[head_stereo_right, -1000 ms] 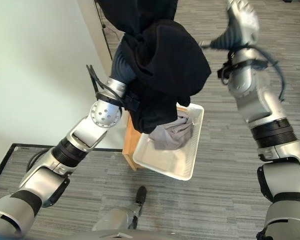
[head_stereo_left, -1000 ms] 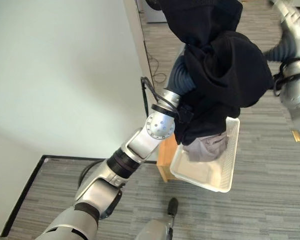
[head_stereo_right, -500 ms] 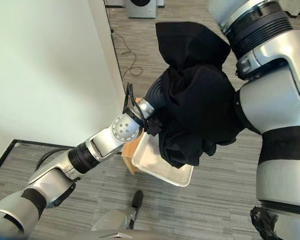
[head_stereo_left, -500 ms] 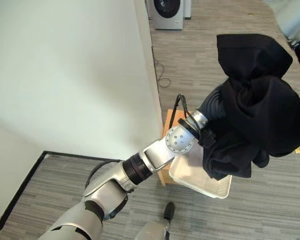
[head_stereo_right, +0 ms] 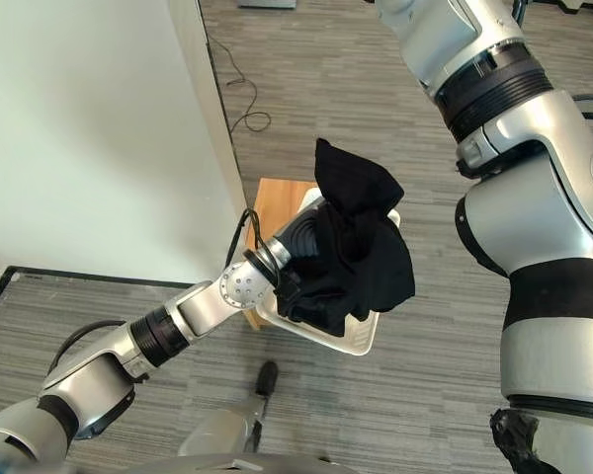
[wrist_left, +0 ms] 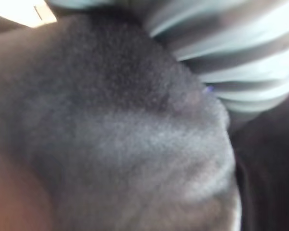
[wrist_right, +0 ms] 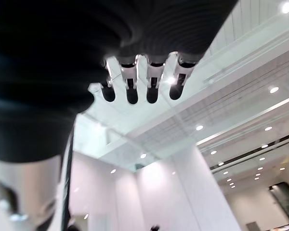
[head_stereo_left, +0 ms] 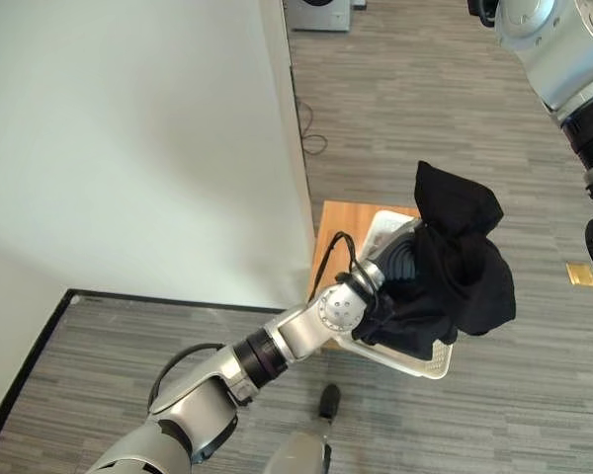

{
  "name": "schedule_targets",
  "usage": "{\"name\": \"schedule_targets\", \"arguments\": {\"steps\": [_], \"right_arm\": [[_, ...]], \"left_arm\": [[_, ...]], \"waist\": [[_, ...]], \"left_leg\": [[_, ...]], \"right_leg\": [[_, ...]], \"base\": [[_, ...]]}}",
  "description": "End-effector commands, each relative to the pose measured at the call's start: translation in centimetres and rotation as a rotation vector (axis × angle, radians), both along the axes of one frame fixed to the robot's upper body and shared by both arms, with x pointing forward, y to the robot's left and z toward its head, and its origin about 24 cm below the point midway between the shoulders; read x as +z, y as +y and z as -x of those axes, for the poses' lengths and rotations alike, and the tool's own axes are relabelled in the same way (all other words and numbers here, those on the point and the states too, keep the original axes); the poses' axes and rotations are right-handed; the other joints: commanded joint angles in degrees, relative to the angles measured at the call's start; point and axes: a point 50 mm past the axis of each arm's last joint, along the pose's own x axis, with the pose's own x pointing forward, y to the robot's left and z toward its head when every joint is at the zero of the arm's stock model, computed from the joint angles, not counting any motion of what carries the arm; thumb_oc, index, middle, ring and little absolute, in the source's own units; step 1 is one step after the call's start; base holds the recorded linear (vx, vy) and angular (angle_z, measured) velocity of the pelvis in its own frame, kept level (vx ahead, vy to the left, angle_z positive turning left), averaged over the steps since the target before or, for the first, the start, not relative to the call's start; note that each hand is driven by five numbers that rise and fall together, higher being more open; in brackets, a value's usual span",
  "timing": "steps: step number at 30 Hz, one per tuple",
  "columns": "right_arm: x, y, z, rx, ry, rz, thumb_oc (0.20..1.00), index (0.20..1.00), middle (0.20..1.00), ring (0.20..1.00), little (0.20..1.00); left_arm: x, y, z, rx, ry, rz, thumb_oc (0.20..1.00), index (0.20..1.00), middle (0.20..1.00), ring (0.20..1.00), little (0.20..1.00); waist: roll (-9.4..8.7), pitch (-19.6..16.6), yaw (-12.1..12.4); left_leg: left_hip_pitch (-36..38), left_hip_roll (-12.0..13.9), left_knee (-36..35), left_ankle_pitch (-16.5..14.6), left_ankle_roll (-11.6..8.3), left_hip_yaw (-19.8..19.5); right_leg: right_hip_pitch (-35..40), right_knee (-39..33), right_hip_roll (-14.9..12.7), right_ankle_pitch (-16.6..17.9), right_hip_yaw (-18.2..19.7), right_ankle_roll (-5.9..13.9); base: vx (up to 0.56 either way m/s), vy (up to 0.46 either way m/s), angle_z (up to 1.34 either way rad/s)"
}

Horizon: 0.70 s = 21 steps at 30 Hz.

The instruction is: Pick up bed clothes into laundry basket.

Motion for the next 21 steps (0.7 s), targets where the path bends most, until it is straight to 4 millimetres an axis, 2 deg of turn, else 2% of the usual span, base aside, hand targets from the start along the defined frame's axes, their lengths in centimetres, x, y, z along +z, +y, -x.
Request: {"name": "schedule_targets", "arguments": {"steps": [1,3,4,9,12,13,14,17,21], "right_arm": [[4.0,-1.1,3.6,0.070,-0.171,-0.058,1.000,1.000,1.000,1.000,1.000],[2.5,-2.1,3.4,0.082,-0.146,-0.075,1.000,1.000,1.000,1.000,1.000],[1.2,-3.2,3.4,0.073,-0.135,-0.086,1.000,1.000,1.000,1.000,1.000],[0.3,-4.9,3.9,0.039,-0.141,-0.088,1.000,1.000,1.000,1.000,1.000],[-0.1,-6.1,4.1,0.011,-0.142,-0.099,1.000,1.000,1.000,1.000,1.000],[-0.1,-6.5,4.3,0.008,-0.151,-0.111,1.000,1.000,1.000,1.000,1.000],[-0.1,-6.8,4.5,0.004,-0.161,-0.119,1.000,1.000,1.000,1.000,1.000],[-0.1,-7.8,5.1,-0.008,-0.189,-0.143,1.000,1.000,1.000,1.000,1.000],[-0.1,-8.2,5.3,-0.007,-0.198,-0.161,1.000,1.000,1.000,1.000,1.000]], "left_arm": [[4.8,-1.8,-0.2,-0.022,-0.166,0.114,0.200,0.200,0.200,0.200,0.200],[4.6,-1.8,-0.3,-0.008,-0.151,0.118,0.200,0.200,0.200,0.200,0.200],[4.1,-2.1,-0.4,-0.001,-0.141,0.094,0.200,0.200,0.200,0.200,0.200],[3.7,-1.7,-0.8,0.034,-0.125,0.095,0.200,0.200,0.200,0.200,0.200],[4.4,-1.8,-0.8,0.038,-0.160,0.086,0.200,0.200,0.200,0.200,0.200],[4.6,-1.8,-0.9,0.044,-0.175,0.082,0.238,0.238,0.238,0.238,0.238],[4.9,-1.7,-1.0,0.056,-0.195,0.081,1.000,1.000,1.000,1.000,1.000],[5.9,-1.4,-1.3,0.092,-0.255,0.088,1.000,1.000,1.000,1.000,1.000],[6.6,-1.0,-1.4,0.112,-0.304,0.092,1.000,1.000,1.000,1.000,1.000]], "waist": [[-0.13,5.16,1.58],[-1.58,6.78,1.42],[-3.68,7.66,1.46],[-6.07,9.41,1.87],[-7.48,9.90,1.70],[-7.89,10.15,1.82],[-8.40,10.46,1.85],[-9.56,11.50,1.58],[-10.55,11.98,1.30]], "left_leg": [[6.64,6.01,0.22,-9.31,-7.84,0.30],[5.62,6.61,0.22,-9.04,-7.79,0.17],[4.59,7.24,0.22,-8.84,-7.91,0.35],[2.20,7.98,0.22,-8.23,-8.29,0.05],[0.91,8.49,0.22,-7.90,-8.65,-0.09],[0.37,8.63,0.22,-7.78,-8.76,-0.25],[-0.19,8.81,0.22,-7.67,-8.90,-0.33],[-2.10,9.05,0.22,-7.33,-9.29,-0.59],[-4.05,9.23,0.22,-6.94,-9.46,-0.76]], "right_leg": [[-5.56,-3.01,-1.35,7.15,0.24,1.35],[-6.85,-3.01,-0.82,7.43,0.70,1.15],[-8.07,-3.01,-0.35,7.69,1.13,0.98],[-10.47,-3.01,0.33,8.05,1.30,1.07],[-11.75,-3.01,0.52,8.50,1.06,1.23],[-12.30,-3.01,0.61,8.61,0.86,1.27],[-12.78,-3.01,0.63,8.74,0.71,1.41],[-14.54,-3.01,0.76,9.15,0.52,1.68],[-16.50,-3.01,0.96,9.70,0.55,1.84]], "base": [[-0.09,-0.057,-0.18],[-0.09,-0.067,-0.12],[-0.08,-0.067,-0.08],[-0.03,-0.034,-0.03],[-0.02,-0.041,0.05],[-0.02,-0.045,0.04],[-0.02,-0.031,0.00],[-0.03,-0.046,-0.02],[-0.04,-0.025,0.09]]}}
